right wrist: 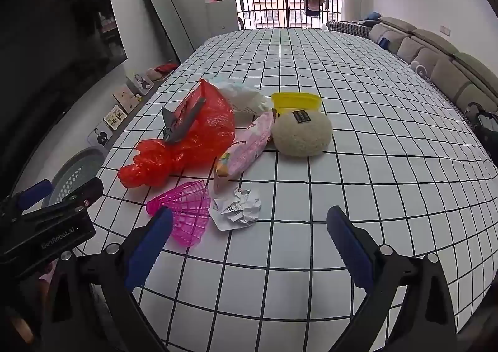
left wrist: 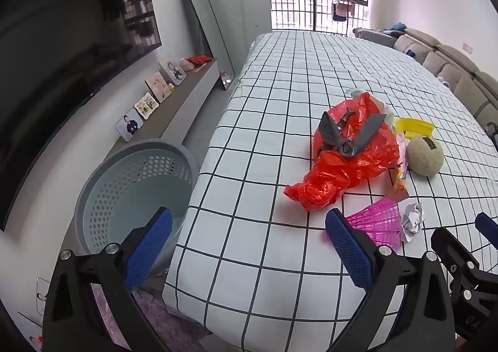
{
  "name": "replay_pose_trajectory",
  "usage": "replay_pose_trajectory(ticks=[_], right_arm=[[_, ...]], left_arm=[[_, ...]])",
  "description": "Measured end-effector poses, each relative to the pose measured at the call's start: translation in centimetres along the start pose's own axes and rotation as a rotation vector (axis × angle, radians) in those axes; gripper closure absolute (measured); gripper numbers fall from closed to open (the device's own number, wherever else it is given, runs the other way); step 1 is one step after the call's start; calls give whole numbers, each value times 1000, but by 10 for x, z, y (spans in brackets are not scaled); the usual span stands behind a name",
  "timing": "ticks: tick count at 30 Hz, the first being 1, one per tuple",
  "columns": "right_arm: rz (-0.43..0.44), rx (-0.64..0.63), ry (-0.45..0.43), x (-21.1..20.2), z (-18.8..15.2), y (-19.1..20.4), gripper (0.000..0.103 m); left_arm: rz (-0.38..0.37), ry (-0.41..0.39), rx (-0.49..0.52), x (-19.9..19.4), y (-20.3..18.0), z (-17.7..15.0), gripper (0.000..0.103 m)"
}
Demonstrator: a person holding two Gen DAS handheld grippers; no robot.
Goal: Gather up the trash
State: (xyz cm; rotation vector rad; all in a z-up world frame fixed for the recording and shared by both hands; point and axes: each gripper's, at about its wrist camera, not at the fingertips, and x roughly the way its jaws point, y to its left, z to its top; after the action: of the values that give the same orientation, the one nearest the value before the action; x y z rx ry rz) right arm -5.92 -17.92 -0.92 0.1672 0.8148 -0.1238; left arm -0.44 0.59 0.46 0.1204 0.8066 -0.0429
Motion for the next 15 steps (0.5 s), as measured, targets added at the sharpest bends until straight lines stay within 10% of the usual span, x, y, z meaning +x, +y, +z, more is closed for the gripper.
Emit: replay_pose_trajectory(ticks=[15], right_arm=[[5,-6,-8,-4,1,2,9]], left_arm=[[4,-7,-10,-1,4,1,6]])
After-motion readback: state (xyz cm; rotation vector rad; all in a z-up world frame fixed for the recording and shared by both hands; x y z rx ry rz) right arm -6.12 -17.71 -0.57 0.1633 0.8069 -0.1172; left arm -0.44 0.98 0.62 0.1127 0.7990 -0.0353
